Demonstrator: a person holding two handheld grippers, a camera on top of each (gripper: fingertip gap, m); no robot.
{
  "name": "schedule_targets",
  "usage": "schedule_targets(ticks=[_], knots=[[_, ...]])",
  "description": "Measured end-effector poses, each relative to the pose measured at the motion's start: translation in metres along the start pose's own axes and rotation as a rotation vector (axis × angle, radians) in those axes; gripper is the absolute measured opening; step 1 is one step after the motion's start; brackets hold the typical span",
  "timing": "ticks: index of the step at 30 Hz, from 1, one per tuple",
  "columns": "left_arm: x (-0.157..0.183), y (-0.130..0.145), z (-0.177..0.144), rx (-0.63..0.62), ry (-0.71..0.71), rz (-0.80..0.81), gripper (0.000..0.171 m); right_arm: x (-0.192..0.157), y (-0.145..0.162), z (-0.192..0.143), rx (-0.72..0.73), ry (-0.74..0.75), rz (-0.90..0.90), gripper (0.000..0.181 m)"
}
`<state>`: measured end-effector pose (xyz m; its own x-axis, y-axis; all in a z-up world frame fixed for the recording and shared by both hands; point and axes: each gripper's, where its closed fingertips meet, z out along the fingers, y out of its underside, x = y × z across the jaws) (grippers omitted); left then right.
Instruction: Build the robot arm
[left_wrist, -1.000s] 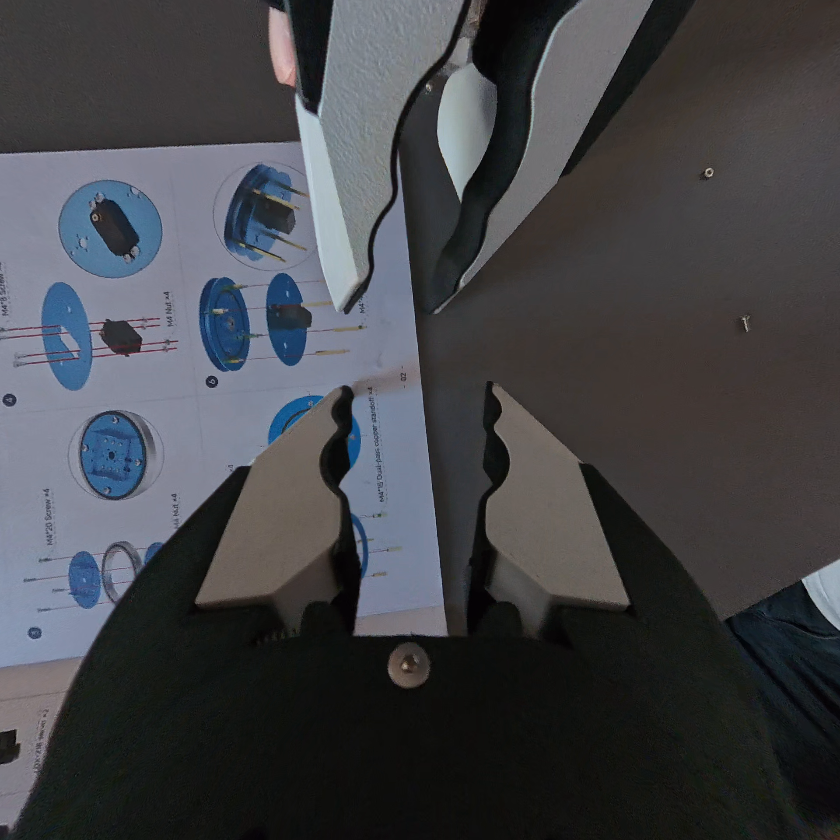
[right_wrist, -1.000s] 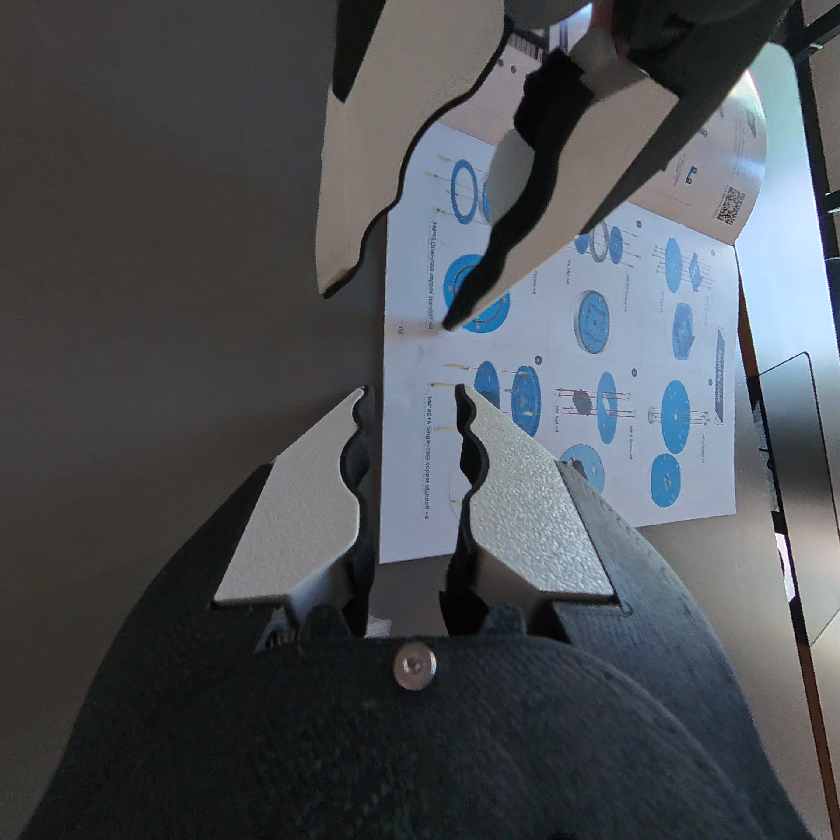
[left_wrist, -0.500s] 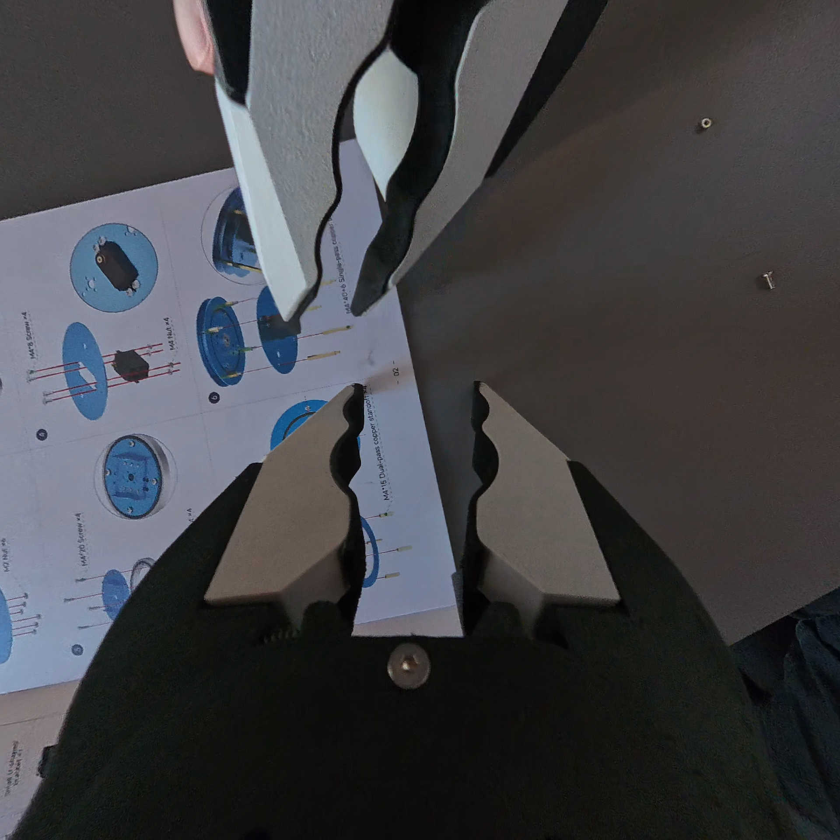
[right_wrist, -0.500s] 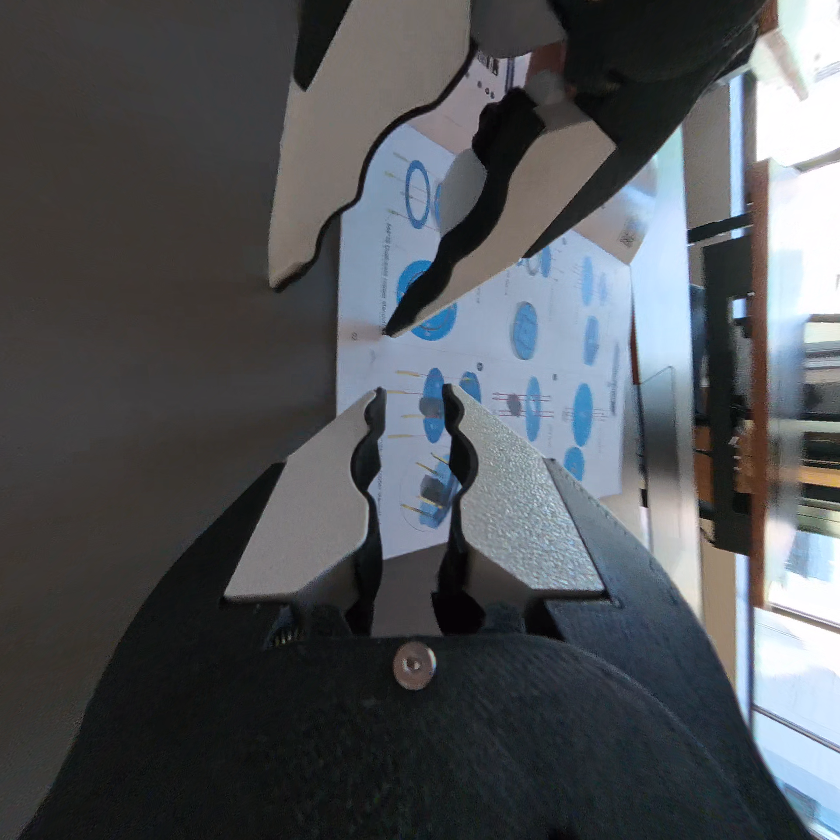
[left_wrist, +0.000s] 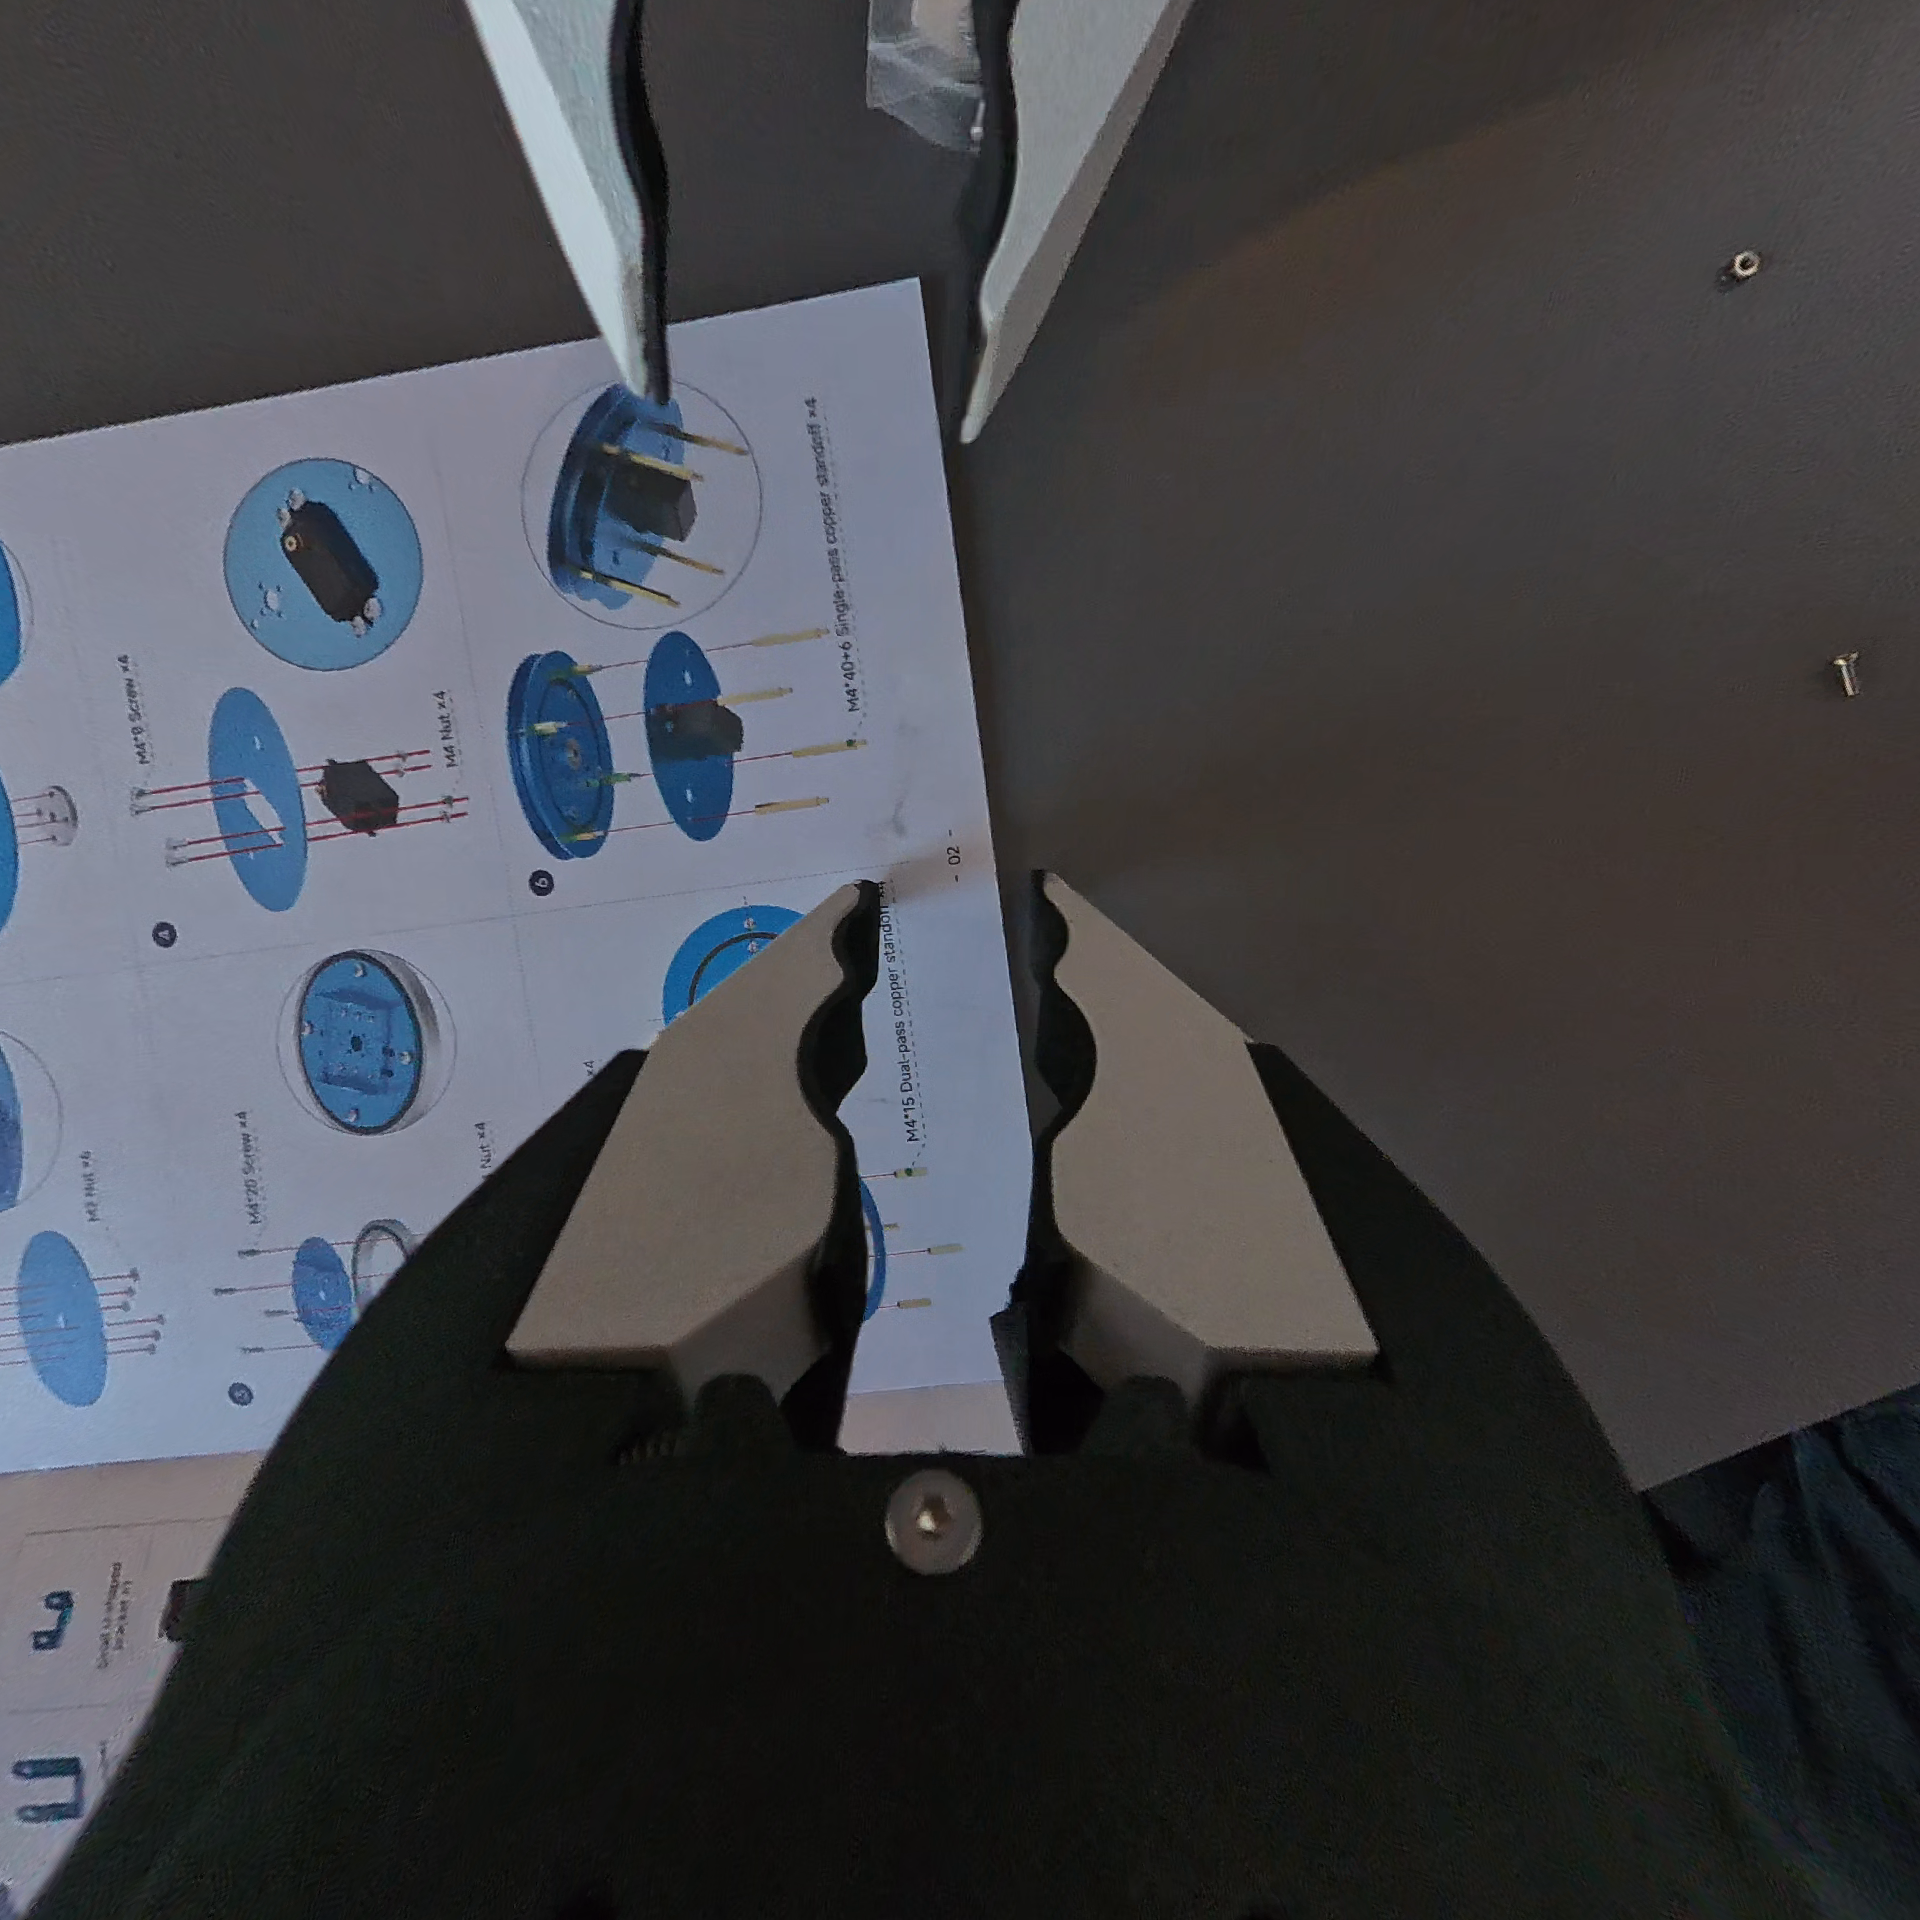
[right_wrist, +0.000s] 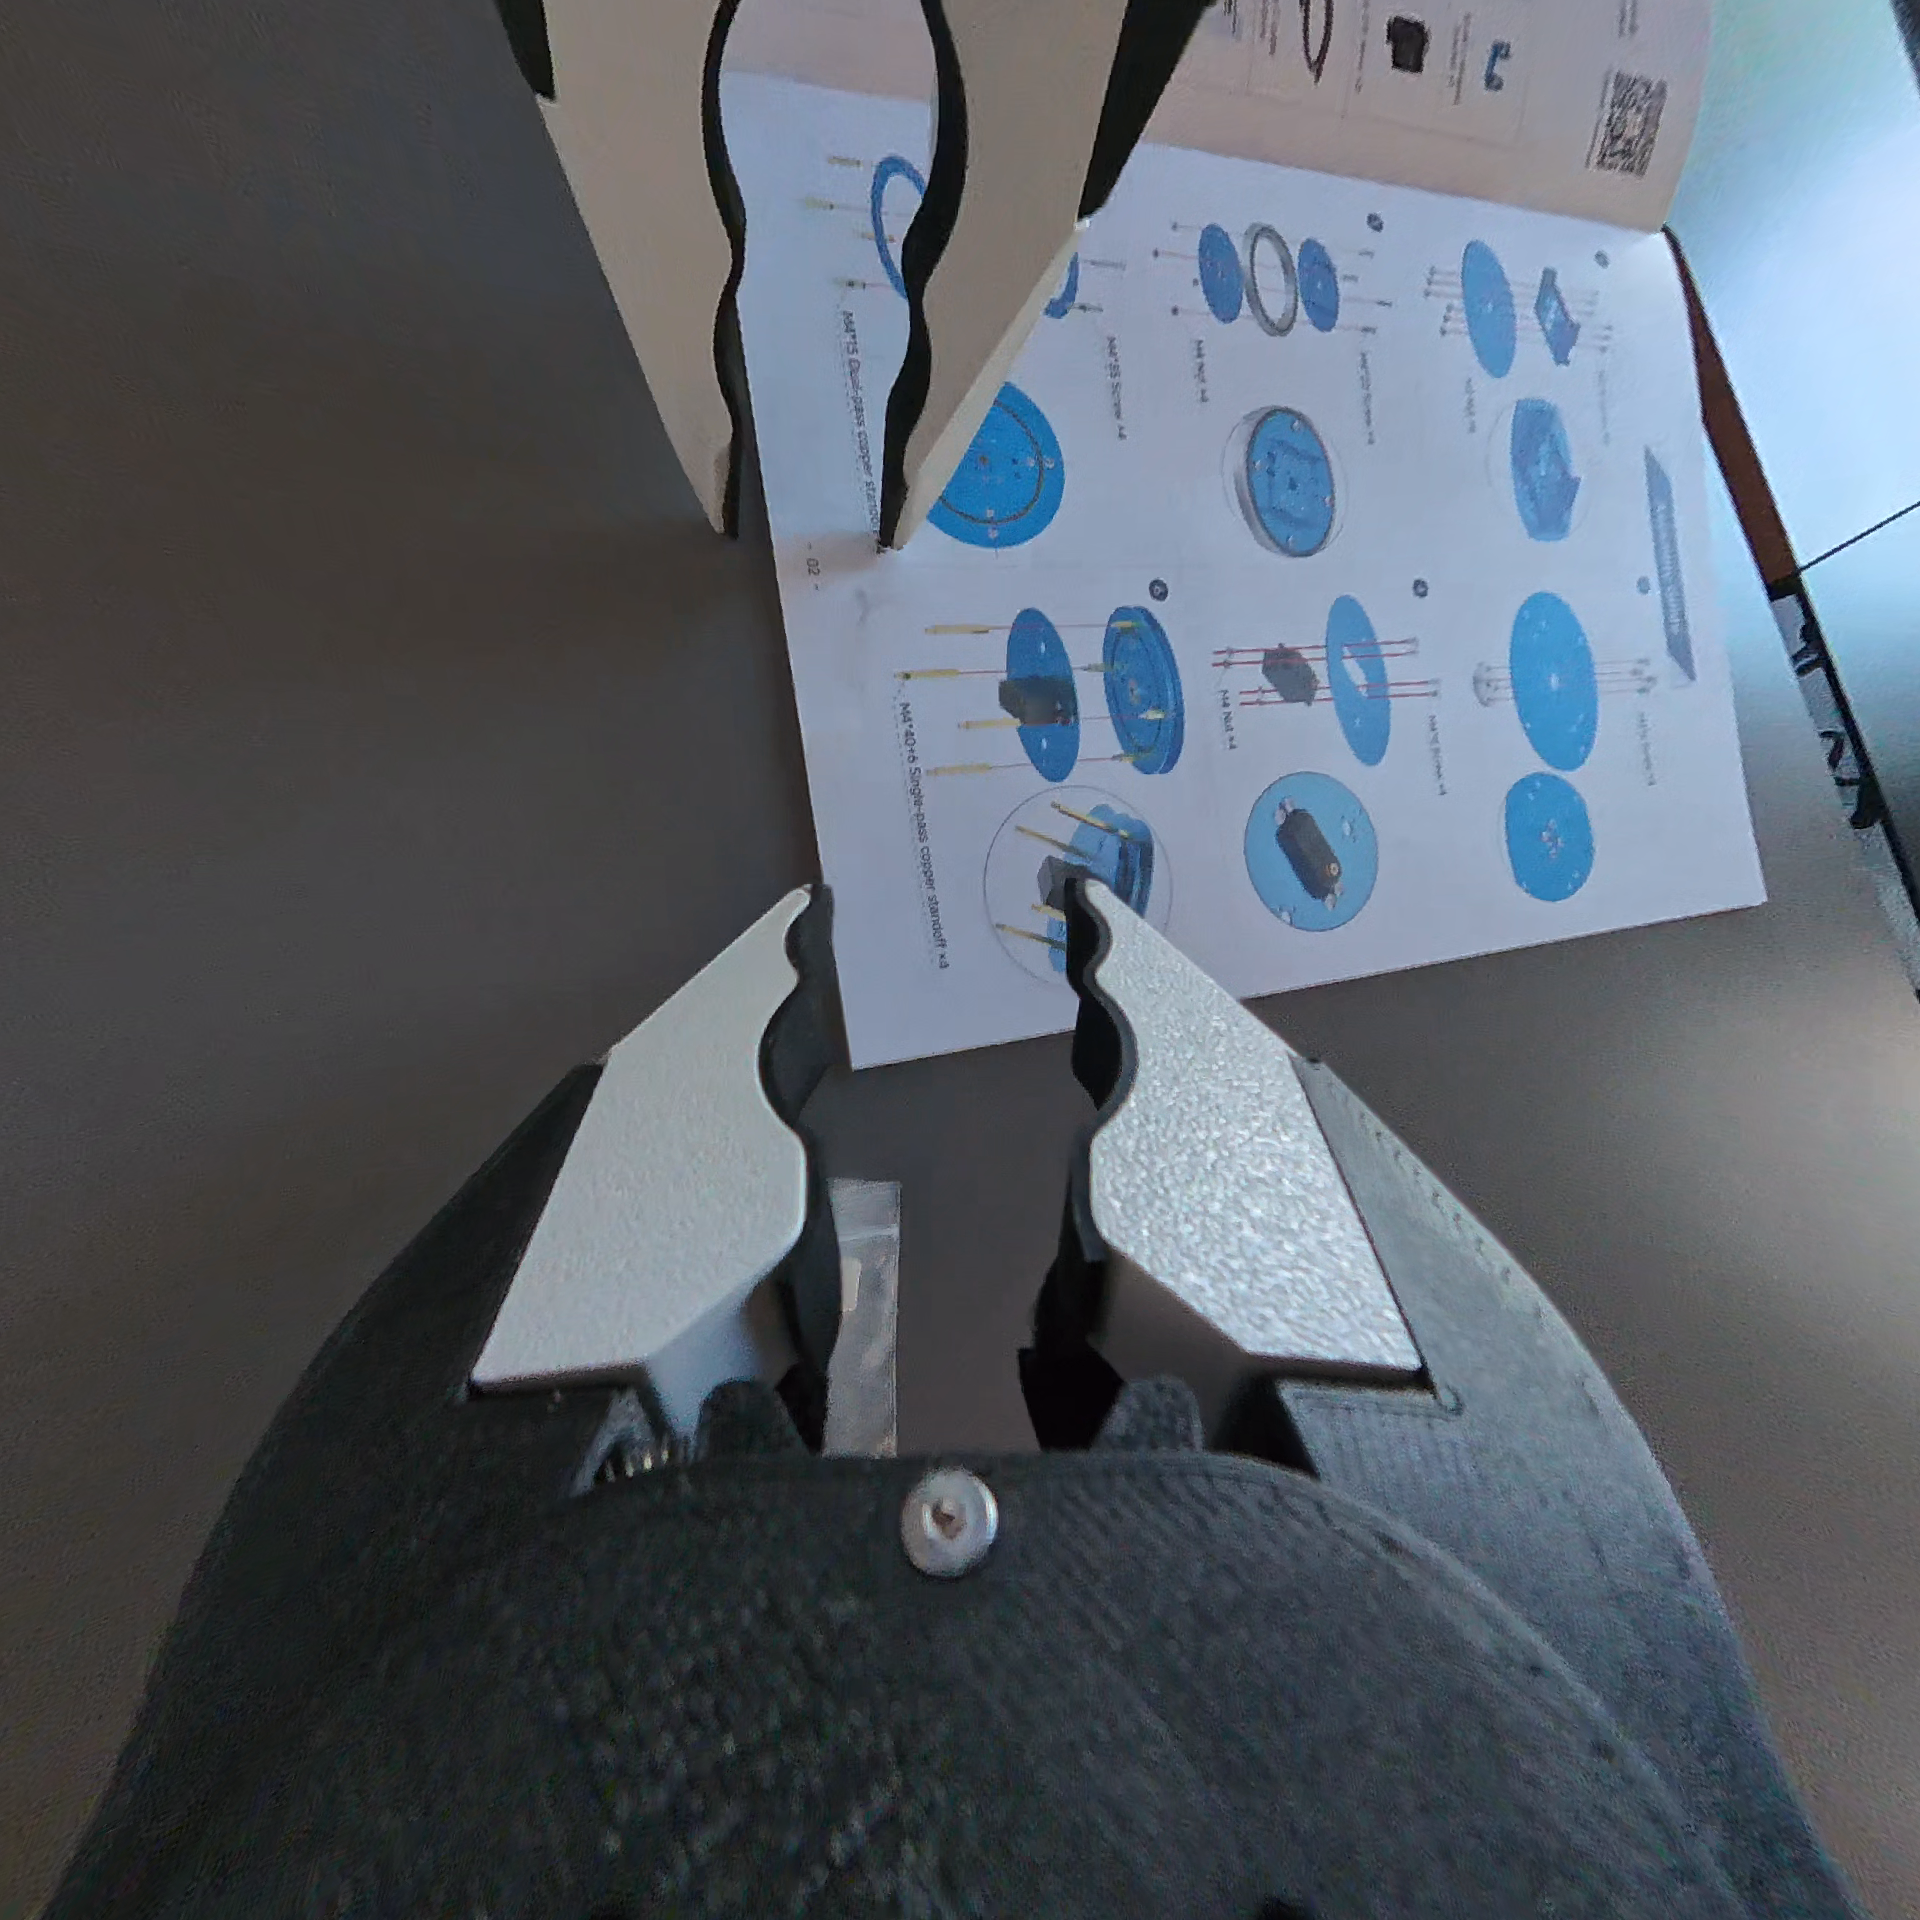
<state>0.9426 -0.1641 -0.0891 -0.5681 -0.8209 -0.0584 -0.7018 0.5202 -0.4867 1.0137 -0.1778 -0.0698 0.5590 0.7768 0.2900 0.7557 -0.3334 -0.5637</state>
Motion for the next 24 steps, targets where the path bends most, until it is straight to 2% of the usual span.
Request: schedule_targets(ticks=[1, 5, 12, 17, 24], knots=[[-0.001, 0.000, 0.000, 0.004, -0.010, -0.009, 0.021, -0.001, 0.003, 0.000, -0.010, -0.008, 0.009, 0.045], [-0.002, 0.000, 0.000, 0.033, -0.004, -0.046, 0.020, -0.003, 0.006, -0.002, -0.002, -0.042, 0.068, 0.052], [0.000, 0.001, -0.001, 0.031, 0.020, -0.052, 0.017, -0.009, 0.004, 0.004, -0.025, -0.057, 0.045, 0.059], [0.001, 0.002, -0.002, 0.048, 0.050, -0.095, 0.014, -0.010, 0.013, 0.003, -0.013, -0.127, 0.197, 0.064], [0.008, 0.015, -0.011, 0.096, 0.077, -0.142, 0.012, -0.017, 0.021, 0.004, -0.022, -0.202, 0.270, 0.066]])
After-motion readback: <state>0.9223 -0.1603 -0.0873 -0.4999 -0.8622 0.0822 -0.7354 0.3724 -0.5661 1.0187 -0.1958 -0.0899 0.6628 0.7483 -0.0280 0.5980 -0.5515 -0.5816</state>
